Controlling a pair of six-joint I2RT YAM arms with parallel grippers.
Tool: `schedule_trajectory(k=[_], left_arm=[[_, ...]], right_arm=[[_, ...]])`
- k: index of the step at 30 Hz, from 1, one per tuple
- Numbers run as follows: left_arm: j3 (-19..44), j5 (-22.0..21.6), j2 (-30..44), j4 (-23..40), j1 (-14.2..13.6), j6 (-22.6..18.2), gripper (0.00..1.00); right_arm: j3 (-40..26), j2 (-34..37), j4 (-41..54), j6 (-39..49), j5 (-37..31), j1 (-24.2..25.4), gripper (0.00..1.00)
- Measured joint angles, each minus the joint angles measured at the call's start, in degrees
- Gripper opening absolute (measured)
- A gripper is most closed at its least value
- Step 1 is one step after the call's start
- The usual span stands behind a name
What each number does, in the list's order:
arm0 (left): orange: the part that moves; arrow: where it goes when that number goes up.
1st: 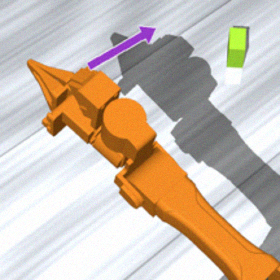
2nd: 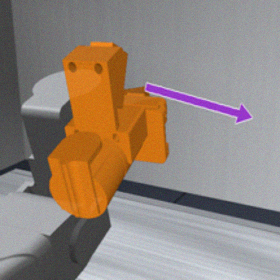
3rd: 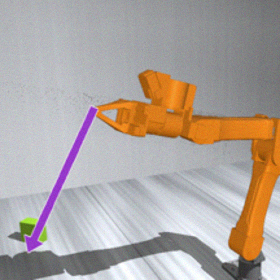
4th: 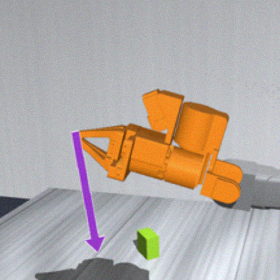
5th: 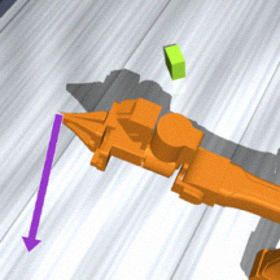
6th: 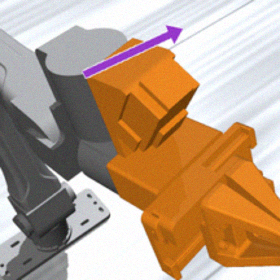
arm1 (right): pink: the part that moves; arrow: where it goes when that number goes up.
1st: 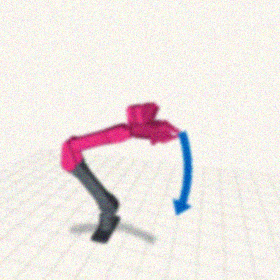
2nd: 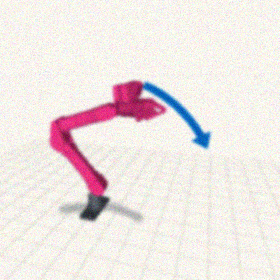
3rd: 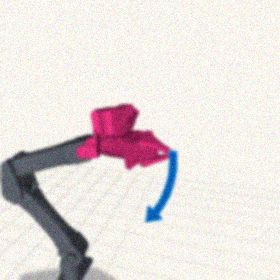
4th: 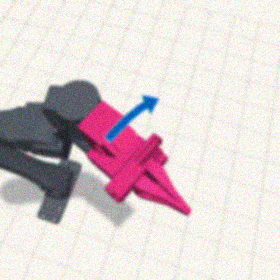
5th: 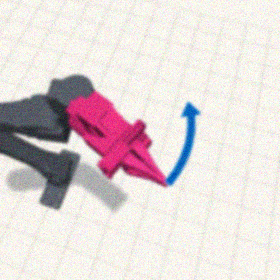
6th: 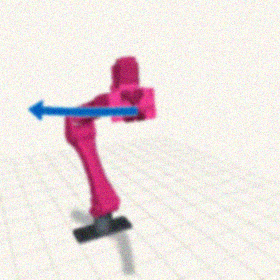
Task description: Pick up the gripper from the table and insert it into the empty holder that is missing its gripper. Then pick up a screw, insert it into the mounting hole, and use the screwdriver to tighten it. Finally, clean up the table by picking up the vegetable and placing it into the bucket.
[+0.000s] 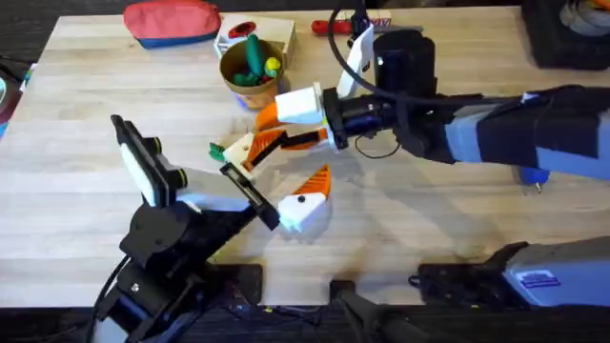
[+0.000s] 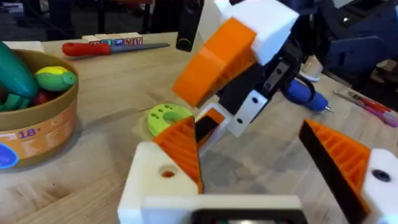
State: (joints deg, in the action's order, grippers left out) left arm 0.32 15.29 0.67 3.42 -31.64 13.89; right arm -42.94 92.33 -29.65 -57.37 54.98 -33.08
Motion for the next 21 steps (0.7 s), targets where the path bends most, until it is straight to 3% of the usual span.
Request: schedule_trajectory(k=[5, 10, 15, 21], left_arm=[[0.0, 2.1, 0.0, -0.1, 0.0, 0.0, 0.985], [0.0, 7.9, 0.0, -0.4, 0.0, -1.3, 0.986], [0.0, 14.9, 0.0, -0.5, 0.0, -4.4, 0.987], [0.0, 18.0, 0.0, -0.5, 0.0, -5.6, 0.987]], right_arm=[[0.0, 0.0, 0.0, 5.5, 0.0, 4.7, 0.991], [-2.7, 0.0, 4.8, 15.8, -0.7, 11.4, 0.992], [-9.7, 0.0, 22.4, 29.2, -5.8, 16.1, 0.993], [-17.8, 0.0, 48.1, 49.2, -18.2, 16.1, 0.992]])
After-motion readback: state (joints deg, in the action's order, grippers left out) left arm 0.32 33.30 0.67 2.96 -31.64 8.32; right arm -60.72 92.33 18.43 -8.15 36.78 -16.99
